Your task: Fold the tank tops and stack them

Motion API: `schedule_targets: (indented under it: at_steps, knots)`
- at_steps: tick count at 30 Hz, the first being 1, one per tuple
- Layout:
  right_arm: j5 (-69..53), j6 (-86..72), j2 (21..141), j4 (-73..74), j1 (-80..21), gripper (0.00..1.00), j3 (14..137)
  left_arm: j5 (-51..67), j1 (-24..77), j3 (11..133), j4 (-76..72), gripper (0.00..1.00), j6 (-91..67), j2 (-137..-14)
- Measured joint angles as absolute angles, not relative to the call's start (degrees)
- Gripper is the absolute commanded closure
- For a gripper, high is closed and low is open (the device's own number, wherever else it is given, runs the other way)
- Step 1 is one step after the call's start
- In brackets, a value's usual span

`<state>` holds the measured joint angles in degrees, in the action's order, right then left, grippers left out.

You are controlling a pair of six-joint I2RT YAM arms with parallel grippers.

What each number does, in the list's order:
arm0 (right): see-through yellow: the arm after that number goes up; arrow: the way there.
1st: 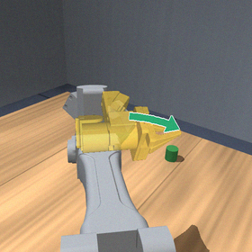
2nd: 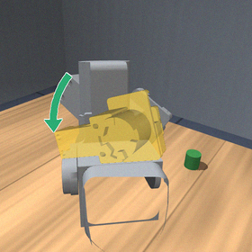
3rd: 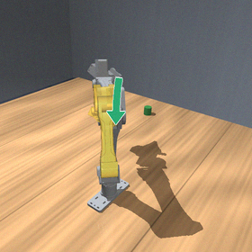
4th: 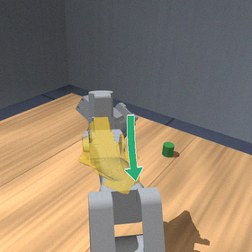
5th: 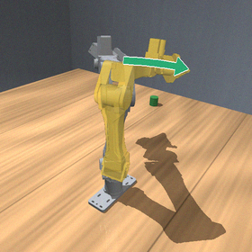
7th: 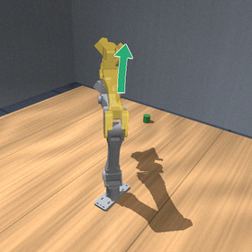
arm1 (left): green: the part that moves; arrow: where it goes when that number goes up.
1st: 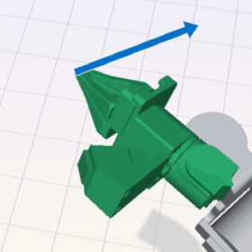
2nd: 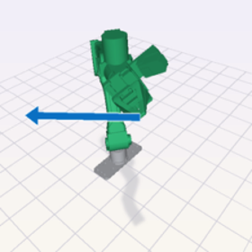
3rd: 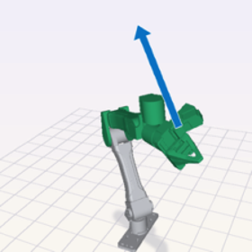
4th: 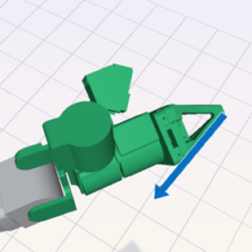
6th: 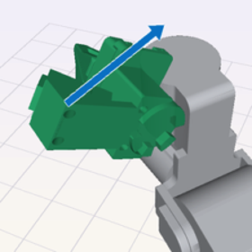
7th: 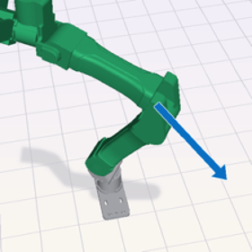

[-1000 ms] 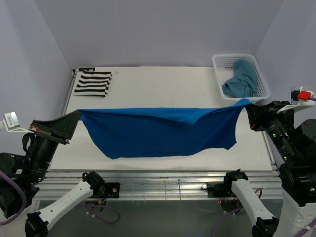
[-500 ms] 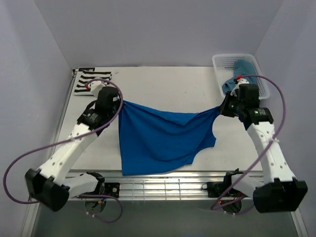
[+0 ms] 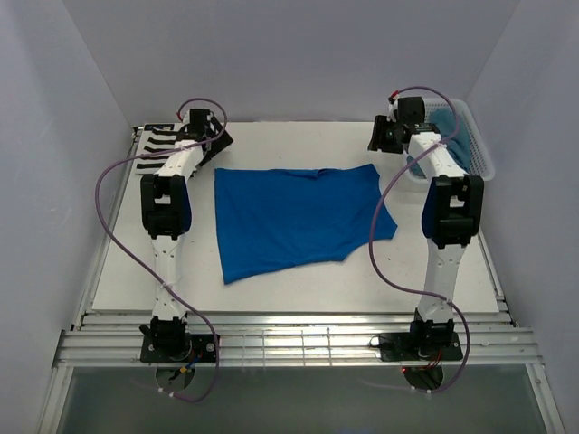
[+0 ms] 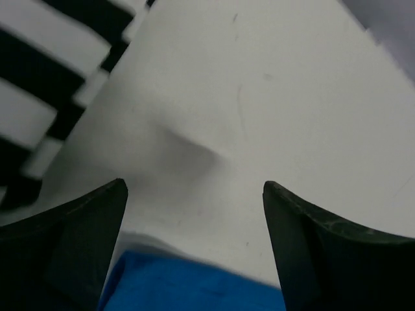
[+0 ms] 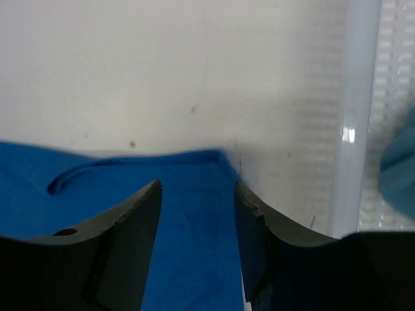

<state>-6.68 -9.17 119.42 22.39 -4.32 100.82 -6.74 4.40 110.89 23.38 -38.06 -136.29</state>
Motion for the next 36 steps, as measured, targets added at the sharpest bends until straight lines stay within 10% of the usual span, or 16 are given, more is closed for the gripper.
schedule_targets:
  at_steps: [5,12,21,36]
  knots:
    - [-6.70,-6.94,130.58,26.26,-4.21,0.32,118.58,-3.99,2.76,128.29,27.29,0.02,-35.48,-145.10]
    - [-7.16,-4.80,115.00,25.12,-7.88,0.01,100.18,-1.08,2.79,112.01,28.34,0.02,-34.52,-134.32]
    - [-13.28,-6.76,98.91,19.73,-18.35,0.10,82.54,-3.44,13.04,84.34,27.92,0.02,-35.86,-103.31]
    - [-17.98,-12.95,129.51,15.40,-23.62,0.10,103.98,-2.42,18.72,60.93,27.03,0.02,-41.17,-92.86]
